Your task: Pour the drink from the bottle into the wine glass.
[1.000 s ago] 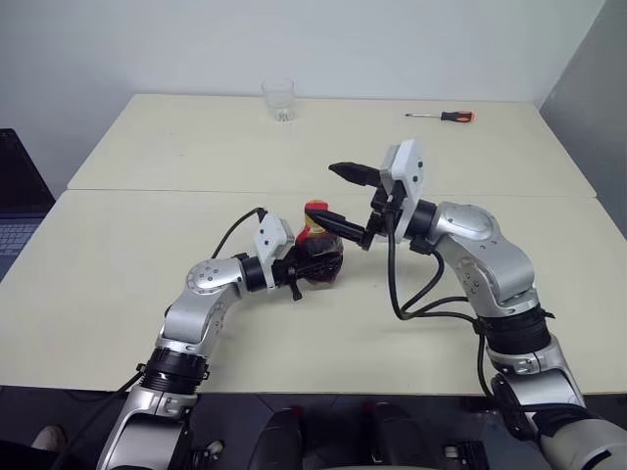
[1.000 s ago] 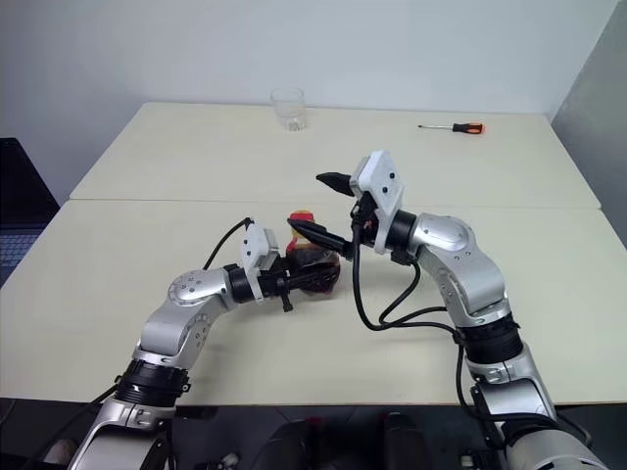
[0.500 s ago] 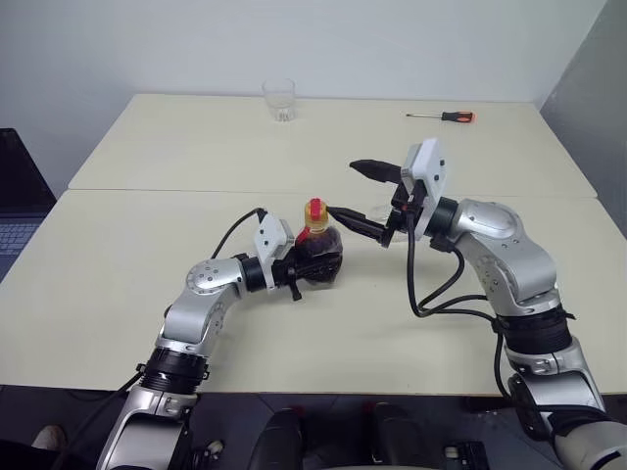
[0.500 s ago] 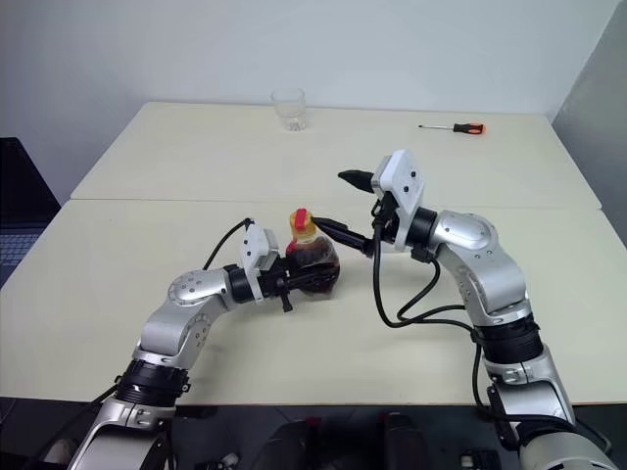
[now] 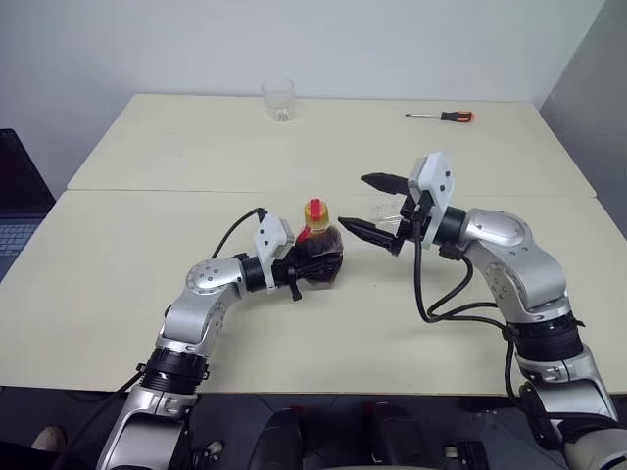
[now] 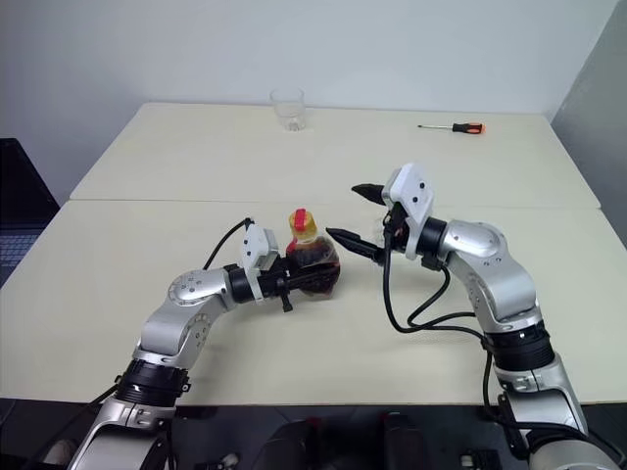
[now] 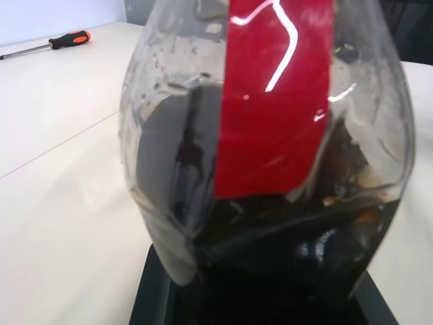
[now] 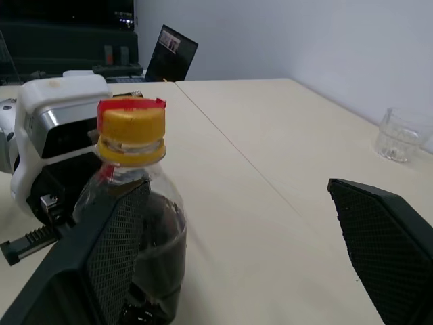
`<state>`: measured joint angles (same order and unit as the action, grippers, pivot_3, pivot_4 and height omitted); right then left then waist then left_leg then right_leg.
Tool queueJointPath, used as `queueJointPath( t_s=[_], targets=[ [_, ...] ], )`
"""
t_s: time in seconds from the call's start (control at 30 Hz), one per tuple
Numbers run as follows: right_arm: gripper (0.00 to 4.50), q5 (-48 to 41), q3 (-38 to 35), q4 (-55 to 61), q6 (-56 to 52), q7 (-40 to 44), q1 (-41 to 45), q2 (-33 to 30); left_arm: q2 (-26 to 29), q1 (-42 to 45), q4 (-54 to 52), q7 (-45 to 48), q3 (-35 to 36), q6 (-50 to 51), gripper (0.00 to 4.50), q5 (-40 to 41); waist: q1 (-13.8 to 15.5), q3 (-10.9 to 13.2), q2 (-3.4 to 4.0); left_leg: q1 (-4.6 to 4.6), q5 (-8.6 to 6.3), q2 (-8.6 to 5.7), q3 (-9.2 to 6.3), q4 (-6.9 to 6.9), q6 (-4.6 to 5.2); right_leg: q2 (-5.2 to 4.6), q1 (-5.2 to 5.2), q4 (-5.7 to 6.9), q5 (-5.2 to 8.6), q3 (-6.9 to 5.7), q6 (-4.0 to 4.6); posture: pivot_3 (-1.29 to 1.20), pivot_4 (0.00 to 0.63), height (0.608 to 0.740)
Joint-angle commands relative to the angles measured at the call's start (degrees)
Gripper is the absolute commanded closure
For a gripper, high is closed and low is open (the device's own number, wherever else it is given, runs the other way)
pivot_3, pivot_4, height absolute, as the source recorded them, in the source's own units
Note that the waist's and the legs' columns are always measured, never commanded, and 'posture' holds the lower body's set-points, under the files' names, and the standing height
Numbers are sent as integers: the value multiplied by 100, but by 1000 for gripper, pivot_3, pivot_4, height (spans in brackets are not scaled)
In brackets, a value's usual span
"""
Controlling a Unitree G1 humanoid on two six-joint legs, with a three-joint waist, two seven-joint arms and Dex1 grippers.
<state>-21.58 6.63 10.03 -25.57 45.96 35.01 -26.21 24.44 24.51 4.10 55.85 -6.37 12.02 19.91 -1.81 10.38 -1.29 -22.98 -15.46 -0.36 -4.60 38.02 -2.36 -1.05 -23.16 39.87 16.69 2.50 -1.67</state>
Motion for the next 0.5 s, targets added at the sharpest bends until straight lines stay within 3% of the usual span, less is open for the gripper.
queueJointPath(
  t_s=[0.03,0.2,0.5],
  targets=[
    [14,-236,-267,313,-42,66,-14,-60,8,115,-268,52,131,-133,3524,87,0,0,0,0,0,0,0,0,0,0,0,0,0,0,0,0,150,740],
    [14,-681,-427,558,-352,149,-82,-57,22,106,-273,56,137,-133,3524,88,1,0,0,0,0,1,-1,0,0,0,0,0,0,0,0,0,150,740],
    [14,-711,-162,744,-481,-194,31,396,6,130,-274,50,129,-127,3524,94,0,0,0,0,0,1,-1,0,0,0,0,1,0,-1,0,0,150,740]
  ],
)
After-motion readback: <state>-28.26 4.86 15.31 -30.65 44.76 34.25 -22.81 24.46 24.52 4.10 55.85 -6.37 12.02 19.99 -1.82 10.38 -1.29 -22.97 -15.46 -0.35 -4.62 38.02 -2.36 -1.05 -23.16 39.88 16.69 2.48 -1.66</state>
